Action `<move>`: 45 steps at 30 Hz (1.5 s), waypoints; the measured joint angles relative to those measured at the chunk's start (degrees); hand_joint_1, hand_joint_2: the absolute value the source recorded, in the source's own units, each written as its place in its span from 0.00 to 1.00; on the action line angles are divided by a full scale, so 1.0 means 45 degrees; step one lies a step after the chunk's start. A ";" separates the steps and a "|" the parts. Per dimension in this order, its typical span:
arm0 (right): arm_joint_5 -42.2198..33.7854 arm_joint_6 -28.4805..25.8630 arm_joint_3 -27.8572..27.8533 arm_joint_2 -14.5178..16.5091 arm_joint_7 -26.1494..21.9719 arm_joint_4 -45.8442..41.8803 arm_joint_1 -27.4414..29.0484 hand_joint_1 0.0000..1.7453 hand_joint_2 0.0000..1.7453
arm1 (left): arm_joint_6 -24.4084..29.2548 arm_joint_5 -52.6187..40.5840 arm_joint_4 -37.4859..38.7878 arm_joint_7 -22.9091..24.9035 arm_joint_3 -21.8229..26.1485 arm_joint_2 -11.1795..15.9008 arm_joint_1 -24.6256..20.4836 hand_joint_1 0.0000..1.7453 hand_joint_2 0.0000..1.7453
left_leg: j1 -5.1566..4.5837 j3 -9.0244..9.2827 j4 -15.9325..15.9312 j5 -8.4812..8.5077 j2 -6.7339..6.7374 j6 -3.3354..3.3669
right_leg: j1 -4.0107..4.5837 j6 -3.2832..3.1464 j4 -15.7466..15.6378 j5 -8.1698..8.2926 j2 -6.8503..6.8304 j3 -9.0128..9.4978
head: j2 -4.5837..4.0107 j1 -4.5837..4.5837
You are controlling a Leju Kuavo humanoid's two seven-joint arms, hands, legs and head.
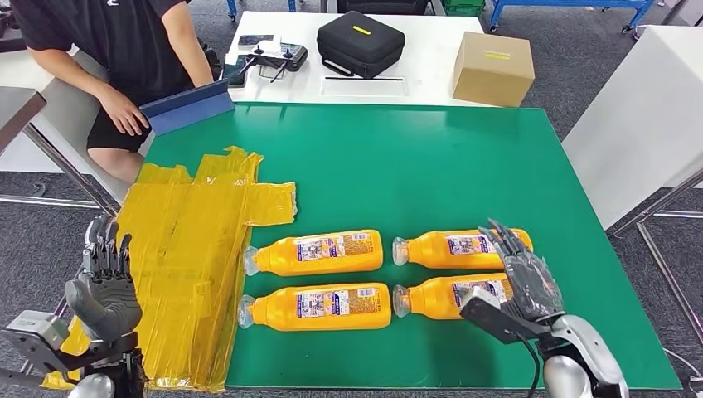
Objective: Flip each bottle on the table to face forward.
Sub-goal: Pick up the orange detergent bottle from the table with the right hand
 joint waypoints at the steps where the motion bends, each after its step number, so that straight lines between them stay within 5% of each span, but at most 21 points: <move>1: -0.0008 0.0076 0.0015 -0.0117 0.0113 -0.0153 0.0259 0.00 1.00 | -0.0038 0.0119 0.0171 -0.0027 -0.0006 0.0114 -0.0110 0.00 0.00 | 0.0000 -0.0001 -0.0001 -0.0001 0.0006 -0.0001 | 0.0000 -0.0001 0.0000 0.0000 0.0004 -0.0006 | 0.0000 -0.0001; 15: -0.0261 -0.0339 0.0612 -0.1386 0.1190 -0.1570 0.2616 0.00 1.00 | -0.0192 0.0985 0.1247 -0.0024 -0.0077 0.1102 -0.0710 0.00 0.00 | 0.0003 -0.0001 -0.0004 0.0001 0.0014 0.0000 | -0.0002 -0.0003 0.0002 -0.0001 0.0016 -0.0008 | 0.0000 0.0004; 27: 0.0954 -0.0589 0.1496 -0.2479 0.2599 -0.1845 0.2983 0.00 1.00 | -0.0602 0.1227 0.1668 0.0026 -0.0077 0.1416 -0.0986 0.00 0.00 | 0.0002 0.0005 -0.0004 0.0002 0.0037 0.0000 | -0.0002 -0.0002 0.0002 0.0001 0.0037 -0.0012 | 0.0000 0.0003; 35: 0.3960 -0.1065 0.1815 -0.2040 0.3661 -0.1601 0.2561 0.00 1.00 | -0.1010 0.1206 0.1854 0.0016 -0.0096 0.1489 -0.1012 0.00 0.00 | 0.0004 0.0006 -0.0005 0.0002 0.0037 -0.0001 | -0.0001 -0.0002 0.0002 0.0000 0.0038 -0.0018 | 0.0000 0.0001; 45: 0.4736 -0.1073 0.1804 -0.1444 0.3701 -0.1373 0.2149 0.00 1.00 | -0.1072 0.1138 0.2151 0.0018 -0.0134 0.1487 -0.1236 0.00 0.00 | 0.0003 0.0006 -0.0004 0.0003 0.0037 0.0000 | -0.0002 -0.0002 0.0002 0.0001 0.0039 -0.0018 | 0.0000 0.0004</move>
